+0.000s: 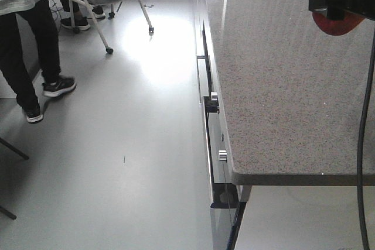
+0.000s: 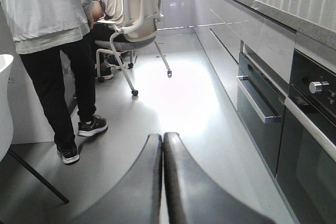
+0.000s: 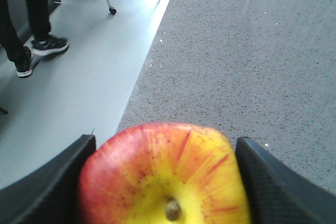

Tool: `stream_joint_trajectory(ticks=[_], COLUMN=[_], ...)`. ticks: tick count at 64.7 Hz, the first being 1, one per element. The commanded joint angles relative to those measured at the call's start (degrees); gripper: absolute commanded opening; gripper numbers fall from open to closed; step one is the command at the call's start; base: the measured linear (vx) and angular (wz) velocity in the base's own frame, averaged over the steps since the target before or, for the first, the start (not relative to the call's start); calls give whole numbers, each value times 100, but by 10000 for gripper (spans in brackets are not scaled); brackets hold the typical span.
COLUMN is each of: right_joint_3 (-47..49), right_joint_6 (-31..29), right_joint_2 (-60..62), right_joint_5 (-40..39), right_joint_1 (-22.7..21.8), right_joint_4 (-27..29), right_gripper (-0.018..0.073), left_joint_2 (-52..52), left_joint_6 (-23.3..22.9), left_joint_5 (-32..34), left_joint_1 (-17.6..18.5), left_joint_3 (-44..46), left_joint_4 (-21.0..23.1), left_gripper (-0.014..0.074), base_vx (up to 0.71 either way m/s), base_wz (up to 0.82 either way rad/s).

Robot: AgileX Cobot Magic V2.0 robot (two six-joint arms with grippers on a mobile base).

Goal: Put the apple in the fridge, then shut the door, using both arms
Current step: 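Hold the apple in the right gripper while turning away from counter, then drive toward the open refrigerator holding the apple in the right gripper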

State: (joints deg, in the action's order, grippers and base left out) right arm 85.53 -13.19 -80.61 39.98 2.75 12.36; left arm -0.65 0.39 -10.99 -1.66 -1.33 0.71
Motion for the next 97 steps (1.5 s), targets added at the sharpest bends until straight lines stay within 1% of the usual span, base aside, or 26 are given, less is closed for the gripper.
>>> stream_joint_trajectory(ticks=[1,28,46,97], right_joint_3=[171,171,171,171], right_joint_6=[-27,-27,-27,-27], right_joint_2=[192,192,192,192], right_joint_5=[-412,-412,-412,-412], right_joint_1=[4,4,4,4], right_joint_4=[43,43,43,43], right_gripper=[171,171,171,171], left_joint_2=[-86,-86,-86,-86], left_joint_6=[0,0,0,0], left_joint_5=[390,390,390,390], left_joint_1=[48,48,48,48], left_joint_3=[96,96,96,96], left_joint_4=[59,59,59,59], left_gripper=[-6,-6,-6,-6], base_vx=[0,-1,-3,-3], base_wz=[1,5,22,52])
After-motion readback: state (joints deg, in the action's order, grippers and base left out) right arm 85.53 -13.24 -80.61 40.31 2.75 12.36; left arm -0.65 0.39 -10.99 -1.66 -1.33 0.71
